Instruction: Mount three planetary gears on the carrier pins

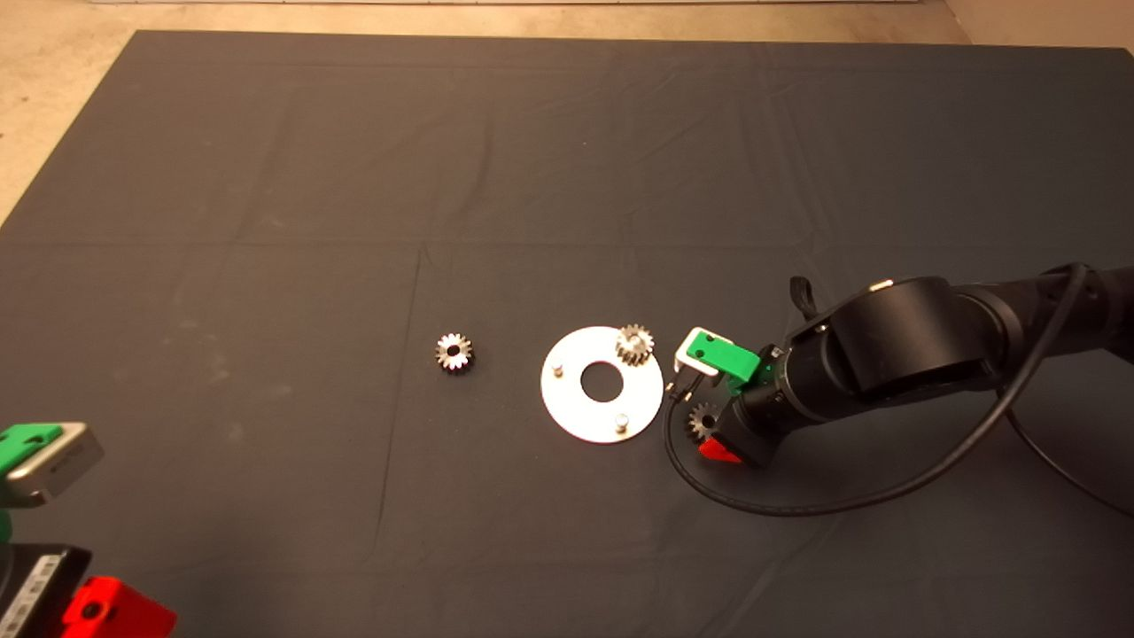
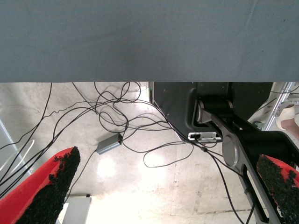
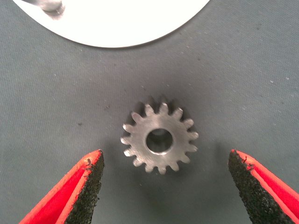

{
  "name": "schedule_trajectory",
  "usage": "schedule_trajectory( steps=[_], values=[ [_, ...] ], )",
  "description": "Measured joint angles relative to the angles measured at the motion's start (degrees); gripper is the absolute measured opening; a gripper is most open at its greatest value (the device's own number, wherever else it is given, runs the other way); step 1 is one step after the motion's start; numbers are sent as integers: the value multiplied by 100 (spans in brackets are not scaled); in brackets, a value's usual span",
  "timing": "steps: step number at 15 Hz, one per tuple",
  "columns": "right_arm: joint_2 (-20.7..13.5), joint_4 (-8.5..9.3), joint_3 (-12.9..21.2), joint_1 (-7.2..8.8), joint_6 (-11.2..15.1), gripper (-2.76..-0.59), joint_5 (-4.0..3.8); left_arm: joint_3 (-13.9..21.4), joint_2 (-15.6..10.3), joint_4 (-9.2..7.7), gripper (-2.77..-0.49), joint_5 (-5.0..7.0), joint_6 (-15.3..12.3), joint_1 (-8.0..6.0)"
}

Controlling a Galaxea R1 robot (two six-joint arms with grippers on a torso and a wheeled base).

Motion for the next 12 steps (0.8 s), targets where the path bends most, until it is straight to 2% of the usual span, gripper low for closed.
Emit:
schedule_trajectory(
  steps=[8,12],
  values=[
    [79,-7,-118,-54,-2,-140,-3,0,-2,-1,-51,0,0,0],
    [123,-12,-194,-137,-20,-140,0,0,-4,-1,-51,0,0,0]
  ],
)
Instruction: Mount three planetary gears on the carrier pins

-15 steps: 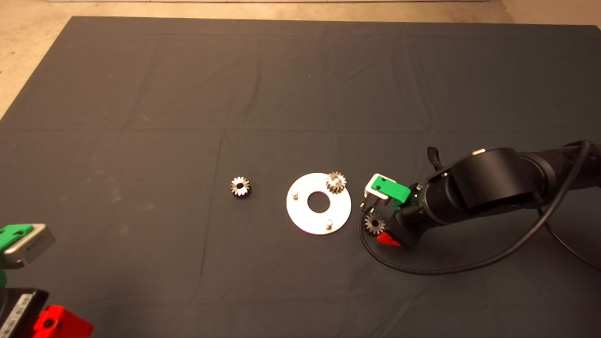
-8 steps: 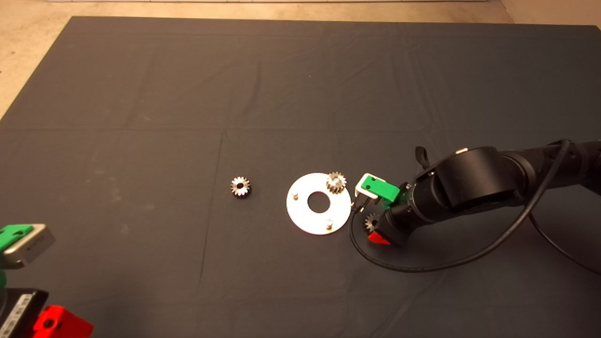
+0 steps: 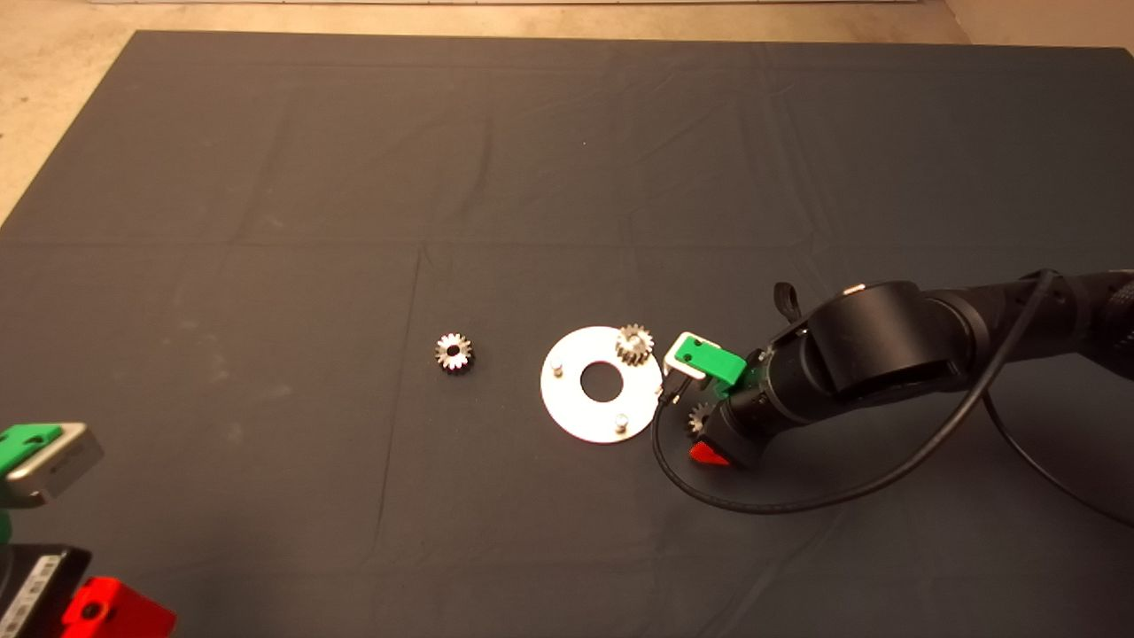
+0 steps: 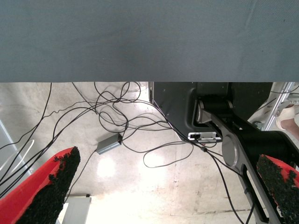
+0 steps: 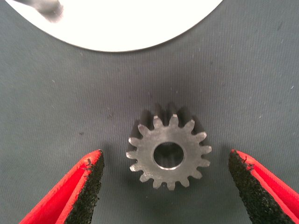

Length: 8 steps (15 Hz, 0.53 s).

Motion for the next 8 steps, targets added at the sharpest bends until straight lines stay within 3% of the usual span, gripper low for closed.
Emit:
schedule_trajectory(
  steps=[3,8],
  values=[
    [12,-1,-57,-6,-2,-140,0,0,-78,-13,-51,0,0,0],
    [34,-58,-85,-44,-4,-167,-3,0,-173,-22,-51,0,2,0]
  ],
)
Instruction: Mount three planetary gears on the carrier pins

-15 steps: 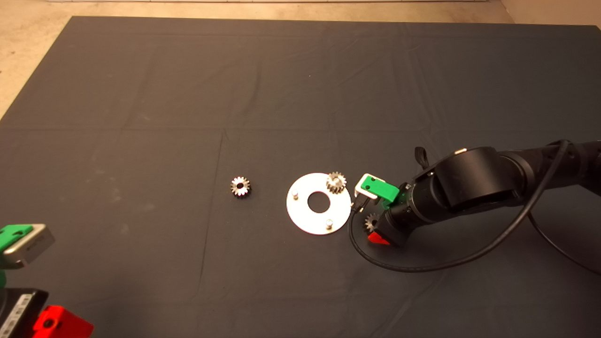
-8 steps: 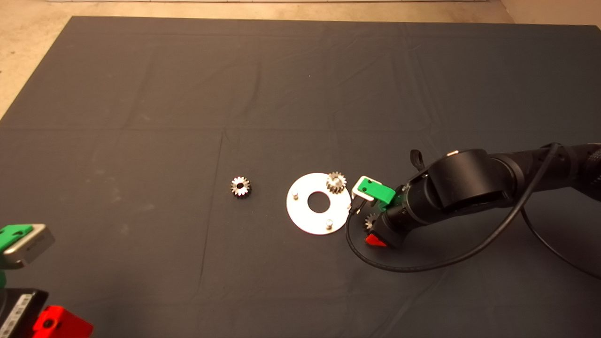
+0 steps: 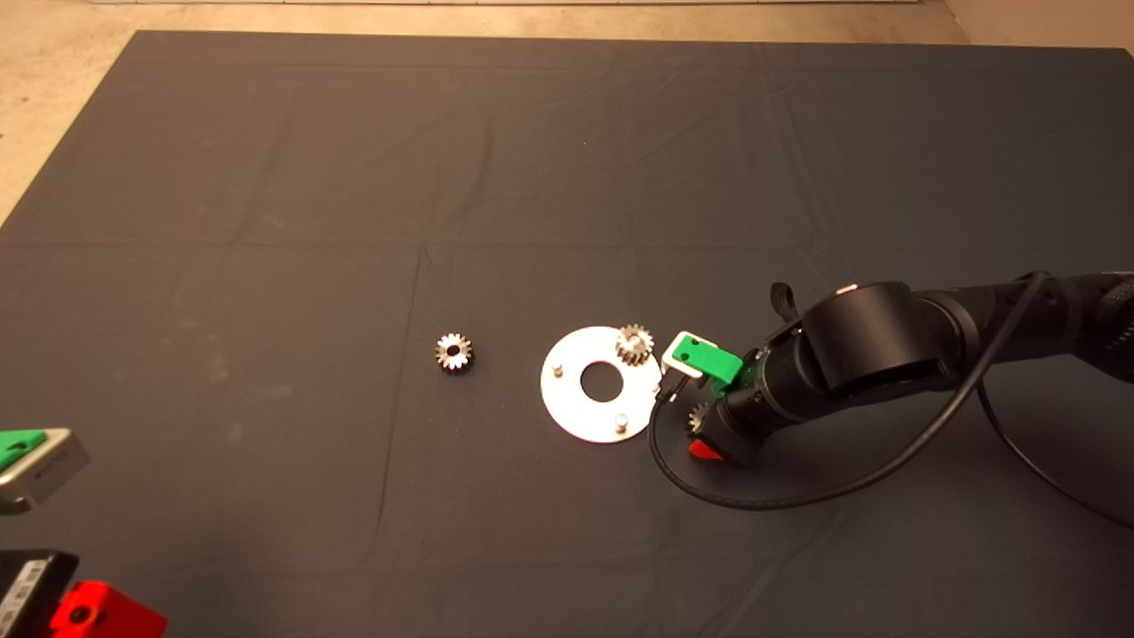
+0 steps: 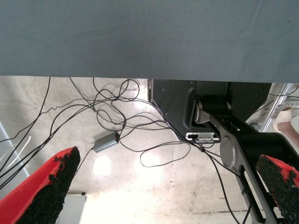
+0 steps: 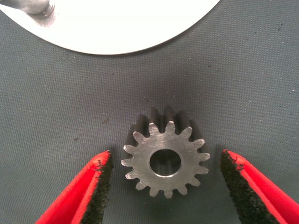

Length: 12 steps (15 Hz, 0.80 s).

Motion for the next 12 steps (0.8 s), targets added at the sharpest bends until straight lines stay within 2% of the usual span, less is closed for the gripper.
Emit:
schedule_trajectory(
  steps=[4,9,11,12],
  values=[
    [71,-45,-2,-56,0,-171,0,0,-20,-7,-51,0,0,0],
    [93,-84,-16,-84,-2,-194,-21,0,-30,-16,-51,0,0,0],
    [105,-86,-22,-84,-2,-196,-23,0,-30,-16,-51,0,0,0],
    [107,-86,-22,-86,-7,-209,-25,0,-30,-16,-51,0,0,0]
  ],
)
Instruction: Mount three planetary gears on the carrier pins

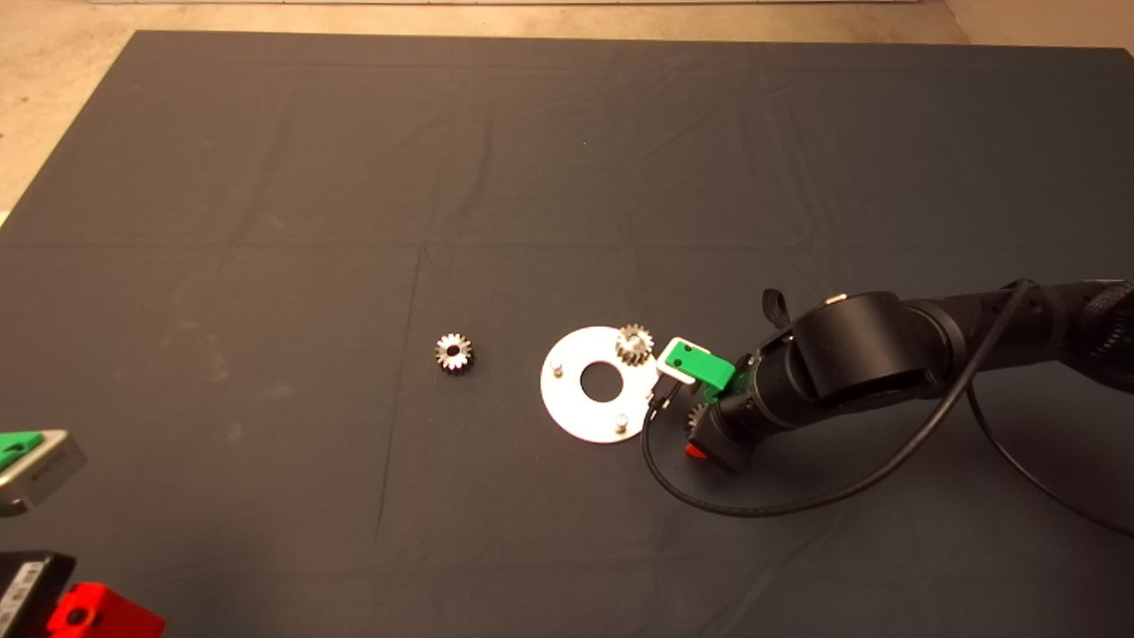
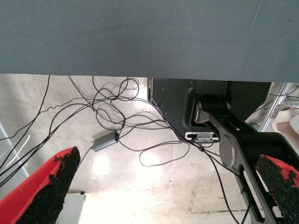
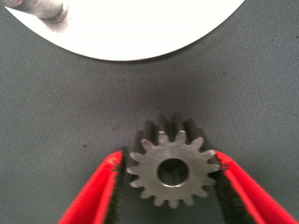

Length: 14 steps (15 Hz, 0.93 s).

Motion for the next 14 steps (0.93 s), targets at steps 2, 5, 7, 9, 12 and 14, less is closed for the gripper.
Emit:
schedule_trajectory(
  steps=[2,5,7,9,12,14],
  values=[
    [0,0,-2,0,0,-213,0,0,0,0,-51,0,0,0],
    [16,2,-65,-2,1,-213,13,0,0,0,-51,0,0,0],
    [16,2,-80,-5,2,-219,22,0,0,0,-51,0,0,0],
    [16,2,-85,-16,2,-219,22,0,0,0,-51,0,0,0],
    [16,2,-85,-16,2,-221,20,0,0,0,-51,0,0,0],
    [17,2,-85,-16,2,-221,17,0,-1,0,-51,0,0,0]
  ],
)
